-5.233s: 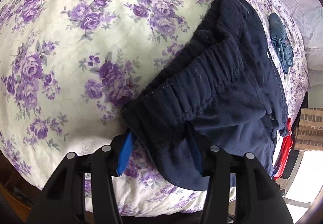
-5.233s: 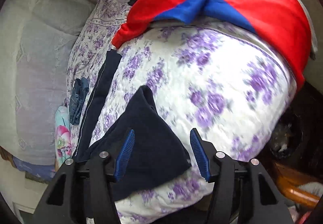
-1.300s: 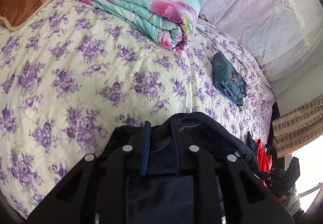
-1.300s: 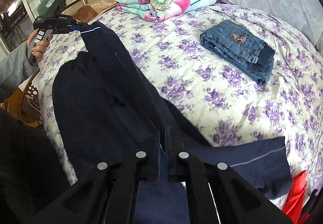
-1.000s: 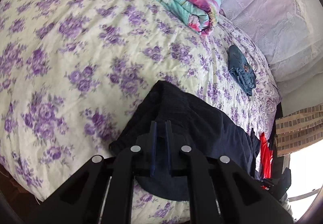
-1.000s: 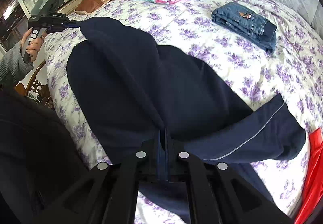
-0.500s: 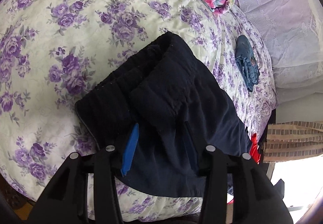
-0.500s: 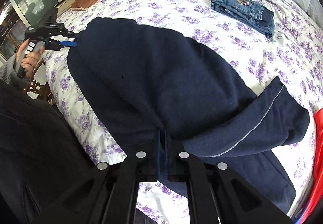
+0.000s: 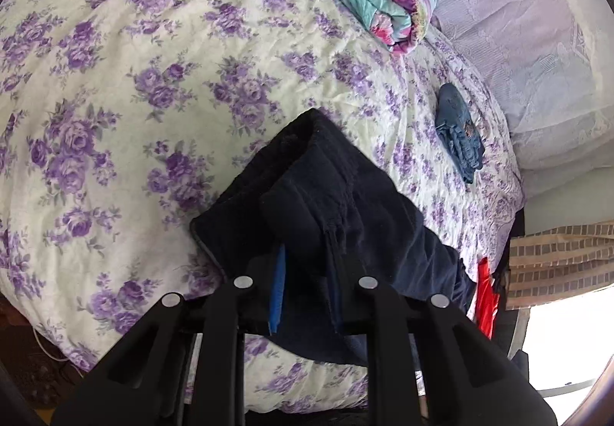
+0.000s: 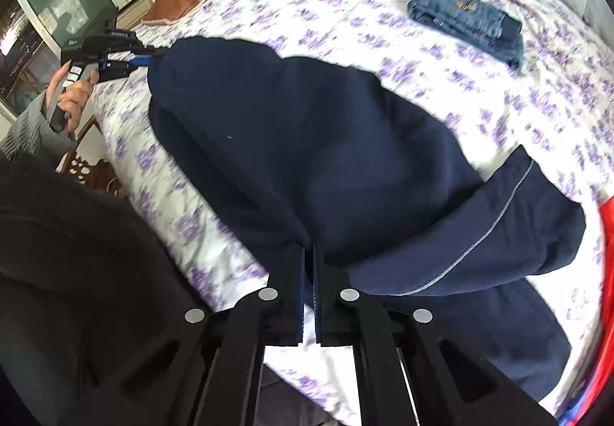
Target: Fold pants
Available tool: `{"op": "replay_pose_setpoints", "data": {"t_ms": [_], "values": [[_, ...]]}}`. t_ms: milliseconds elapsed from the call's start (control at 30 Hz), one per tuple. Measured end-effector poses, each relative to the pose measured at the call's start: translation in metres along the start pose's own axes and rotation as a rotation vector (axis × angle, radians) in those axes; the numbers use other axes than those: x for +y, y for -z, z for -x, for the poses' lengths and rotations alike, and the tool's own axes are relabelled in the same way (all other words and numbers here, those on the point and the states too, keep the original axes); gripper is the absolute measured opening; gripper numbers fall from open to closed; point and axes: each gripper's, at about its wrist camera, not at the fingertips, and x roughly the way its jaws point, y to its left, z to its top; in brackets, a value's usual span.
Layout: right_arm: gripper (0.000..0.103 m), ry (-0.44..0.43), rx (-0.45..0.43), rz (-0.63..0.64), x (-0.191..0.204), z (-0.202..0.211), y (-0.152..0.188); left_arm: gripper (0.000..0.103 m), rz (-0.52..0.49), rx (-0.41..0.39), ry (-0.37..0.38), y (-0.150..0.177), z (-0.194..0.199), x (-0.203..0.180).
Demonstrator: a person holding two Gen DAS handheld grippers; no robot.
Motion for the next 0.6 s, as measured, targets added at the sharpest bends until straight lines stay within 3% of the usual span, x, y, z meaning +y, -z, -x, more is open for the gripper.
{"op": "replay_pose_setpoints", "data": {"t_ms": [67,200,267,400,500,600], "values": [[0.004,-0.022,0.037,-0.011,0.005,-0.014,0.009,0.018,0.014,0.041,-0.047,0.007,-0.016,0.017],[0.004,-0.039,0.113,-0.046,0.003,-0.056,0.026,0.019,0.046,0.033,0.002,0.016,-0.021,0.036],[0.004,-0.043,0.119,-0.073,0.000,-0.070,0.031,0.024,0.044,0.040,-0.018,0.016,-0.014,0.034],[0.004,-0.044,0.112,-0.098,-0.003,-0.078,0.033,0.022,-0.092,-0.065,-0.184,0.016,0.026,0.008],[0.002,-0.047,0.101,-0.109,-0.004,-0.078,0.036,0.022,-0.216,-0.090,-0.102,0.018,0.047,-0.024],[0.002,-0.071,0.084,-0.151,-0.008,-0.078,0.039,0.031,-0.341,-0.006,-0.066,0.029,0.020,-0.063]]}}
